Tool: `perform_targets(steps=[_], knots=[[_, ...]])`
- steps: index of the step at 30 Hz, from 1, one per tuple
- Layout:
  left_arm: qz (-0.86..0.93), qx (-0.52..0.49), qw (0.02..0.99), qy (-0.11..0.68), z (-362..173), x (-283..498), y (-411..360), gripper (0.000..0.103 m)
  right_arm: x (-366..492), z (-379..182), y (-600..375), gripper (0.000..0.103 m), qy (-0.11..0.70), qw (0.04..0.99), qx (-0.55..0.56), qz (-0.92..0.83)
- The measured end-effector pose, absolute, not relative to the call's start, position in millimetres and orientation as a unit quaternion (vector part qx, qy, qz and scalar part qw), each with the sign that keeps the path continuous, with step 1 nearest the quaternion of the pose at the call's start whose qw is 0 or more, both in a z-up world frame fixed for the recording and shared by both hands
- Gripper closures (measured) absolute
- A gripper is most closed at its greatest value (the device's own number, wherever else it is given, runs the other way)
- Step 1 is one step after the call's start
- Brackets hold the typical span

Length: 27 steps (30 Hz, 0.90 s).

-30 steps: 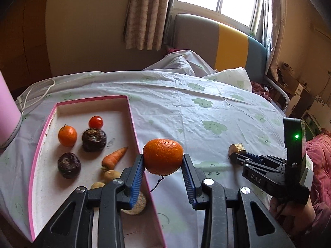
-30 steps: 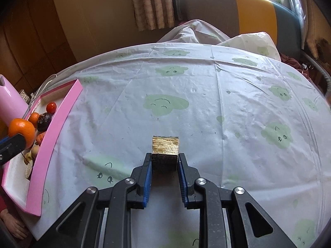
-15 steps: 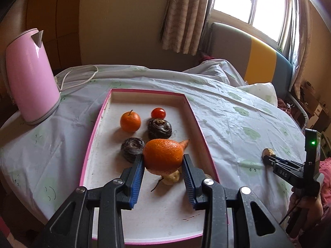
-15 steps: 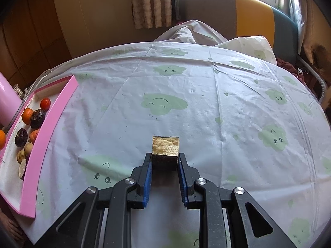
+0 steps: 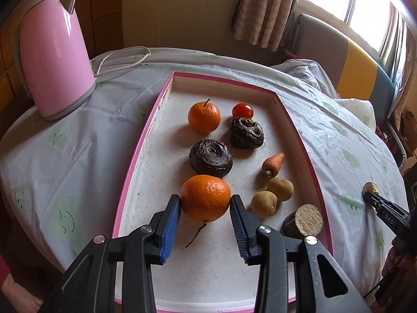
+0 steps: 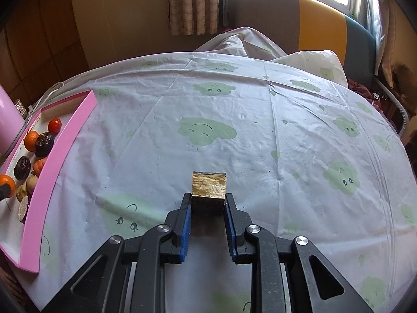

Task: Organize fruits
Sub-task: 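Carry the orange into the tray and open the left tool, then carry the cut root piece into the tray and open the right tool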

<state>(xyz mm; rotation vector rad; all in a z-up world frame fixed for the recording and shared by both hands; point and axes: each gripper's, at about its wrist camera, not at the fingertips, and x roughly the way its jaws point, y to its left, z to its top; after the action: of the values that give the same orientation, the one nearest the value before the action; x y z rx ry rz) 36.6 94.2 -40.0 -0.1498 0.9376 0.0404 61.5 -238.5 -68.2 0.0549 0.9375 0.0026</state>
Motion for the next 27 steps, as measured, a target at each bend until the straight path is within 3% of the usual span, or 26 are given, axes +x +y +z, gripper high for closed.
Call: perform_targets(steps=[6,27], knots=[[0.031,-0.067,0.895,0.439,-32,32,93,0.058,61,-68,-238,0.08,0.451,0.892,0.026,0.001],[0.02,-0.071,0.915,0.396,-1,12,97,0.058,58,-51,-181,0.08,0.461,0.882,0.022,0.093]])
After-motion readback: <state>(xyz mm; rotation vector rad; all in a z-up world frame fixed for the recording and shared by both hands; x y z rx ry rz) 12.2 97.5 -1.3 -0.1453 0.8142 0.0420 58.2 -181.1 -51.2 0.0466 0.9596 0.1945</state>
